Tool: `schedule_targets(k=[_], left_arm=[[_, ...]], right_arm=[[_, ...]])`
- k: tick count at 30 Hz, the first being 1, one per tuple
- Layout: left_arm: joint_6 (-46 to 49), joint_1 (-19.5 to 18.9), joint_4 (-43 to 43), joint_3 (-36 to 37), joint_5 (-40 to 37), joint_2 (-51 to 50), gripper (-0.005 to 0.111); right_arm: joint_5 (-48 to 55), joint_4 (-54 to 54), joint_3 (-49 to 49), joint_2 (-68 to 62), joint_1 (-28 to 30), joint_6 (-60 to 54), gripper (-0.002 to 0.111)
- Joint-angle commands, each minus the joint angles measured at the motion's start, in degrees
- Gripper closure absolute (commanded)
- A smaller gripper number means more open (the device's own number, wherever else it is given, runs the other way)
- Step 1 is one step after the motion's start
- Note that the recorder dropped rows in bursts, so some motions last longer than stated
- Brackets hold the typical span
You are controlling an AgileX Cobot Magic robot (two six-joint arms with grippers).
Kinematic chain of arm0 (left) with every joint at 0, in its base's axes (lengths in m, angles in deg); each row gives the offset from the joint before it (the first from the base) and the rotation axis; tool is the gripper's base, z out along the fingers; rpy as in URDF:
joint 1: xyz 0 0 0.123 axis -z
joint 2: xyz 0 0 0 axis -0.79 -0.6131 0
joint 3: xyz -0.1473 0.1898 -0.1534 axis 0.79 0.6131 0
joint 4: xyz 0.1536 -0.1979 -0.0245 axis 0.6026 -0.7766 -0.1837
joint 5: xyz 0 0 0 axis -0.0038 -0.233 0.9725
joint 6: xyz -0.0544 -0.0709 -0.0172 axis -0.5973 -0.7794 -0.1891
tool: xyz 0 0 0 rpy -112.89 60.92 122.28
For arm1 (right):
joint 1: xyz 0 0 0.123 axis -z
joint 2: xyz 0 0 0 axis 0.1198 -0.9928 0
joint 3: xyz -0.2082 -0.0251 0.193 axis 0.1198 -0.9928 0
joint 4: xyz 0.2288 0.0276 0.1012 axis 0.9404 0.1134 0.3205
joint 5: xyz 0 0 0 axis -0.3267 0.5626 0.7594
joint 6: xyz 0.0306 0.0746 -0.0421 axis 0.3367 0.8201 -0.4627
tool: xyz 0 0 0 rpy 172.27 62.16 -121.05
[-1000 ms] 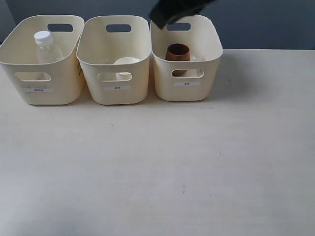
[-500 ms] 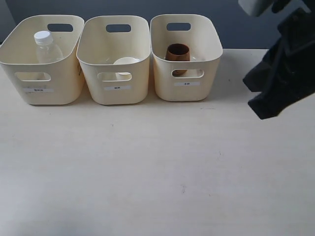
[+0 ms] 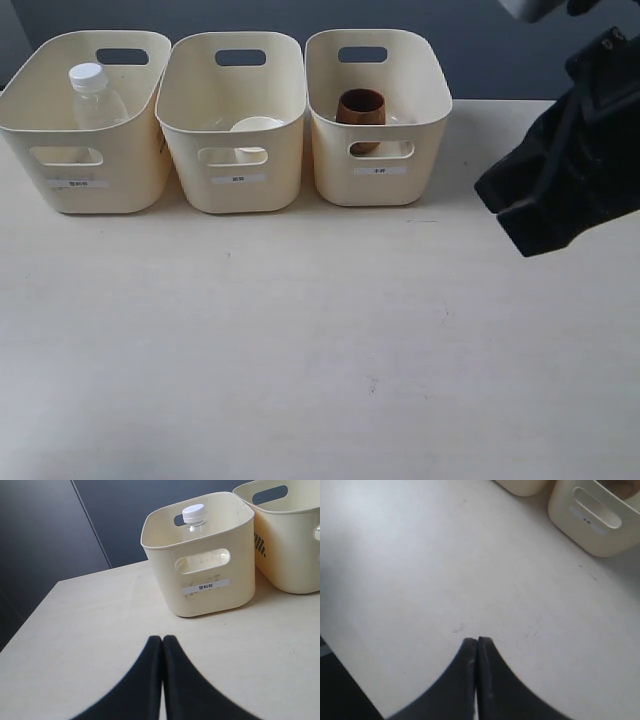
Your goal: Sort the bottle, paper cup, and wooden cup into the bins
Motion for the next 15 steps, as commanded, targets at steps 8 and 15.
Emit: schedule_targets(k=[8,15], left_arm=[[-0.1,0.3,0.0,0.2,0.1,0.2,0.107],[-0.1,0.3,0.0,0.2,0.1,0.2,0.107]], right_arm=[[-12.3,3.5,-3.4,12.0,8.2,1.9,0.109],[-30.6,6.9,-26.4,31.5,22.5,-0.8,0.109]])
